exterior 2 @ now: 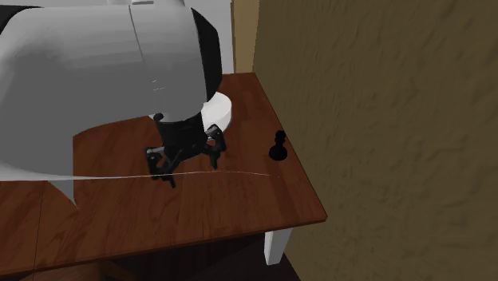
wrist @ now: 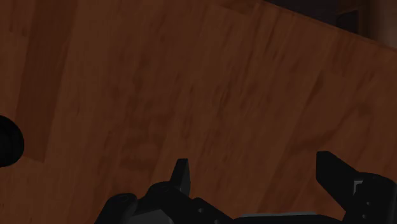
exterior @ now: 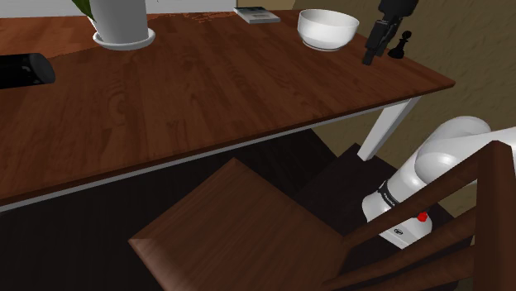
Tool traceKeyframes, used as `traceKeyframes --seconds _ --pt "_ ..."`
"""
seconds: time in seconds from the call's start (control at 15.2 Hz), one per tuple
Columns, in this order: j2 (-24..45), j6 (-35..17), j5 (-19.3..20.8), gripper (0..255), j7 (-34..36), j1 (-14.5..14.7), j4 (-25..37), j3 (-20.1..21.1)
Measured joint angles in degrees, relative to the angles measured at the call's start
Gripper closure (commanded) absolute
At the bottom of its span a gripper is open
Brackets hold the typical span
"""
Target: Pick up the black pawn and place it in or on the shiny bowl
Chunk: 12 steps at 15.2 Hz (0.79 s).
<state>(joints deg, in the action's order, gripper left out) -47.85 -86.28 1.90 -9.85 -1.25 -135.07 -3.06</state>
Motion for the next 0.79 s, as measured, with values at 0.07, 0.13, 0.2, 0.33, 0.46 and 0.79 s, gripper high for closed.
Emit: traceKeyframes --seconds 0.07,0.13,0.2,0.33,0.46,0.79 --pt "0.0 0.0 0.0 0 0.0 0.0 0.0 0.0" --pt "0.23 -0.02 0.38 0 -0.56 -0.24 0.33 -0.67" --pt "0.5 -0.2 0.84 0 -1.26 -0.56 0.61 -1.54" --pt "1.45 0.33 1.78 0 -2.88 -1.22 2.55 -3.53" --pt "2.7 0.15 3.16 0 -5.24 -2.07 4.12 -6.32" --pt "6.59 0.81 5.97 0 -11.47 -3.68 10.1 -13.41"
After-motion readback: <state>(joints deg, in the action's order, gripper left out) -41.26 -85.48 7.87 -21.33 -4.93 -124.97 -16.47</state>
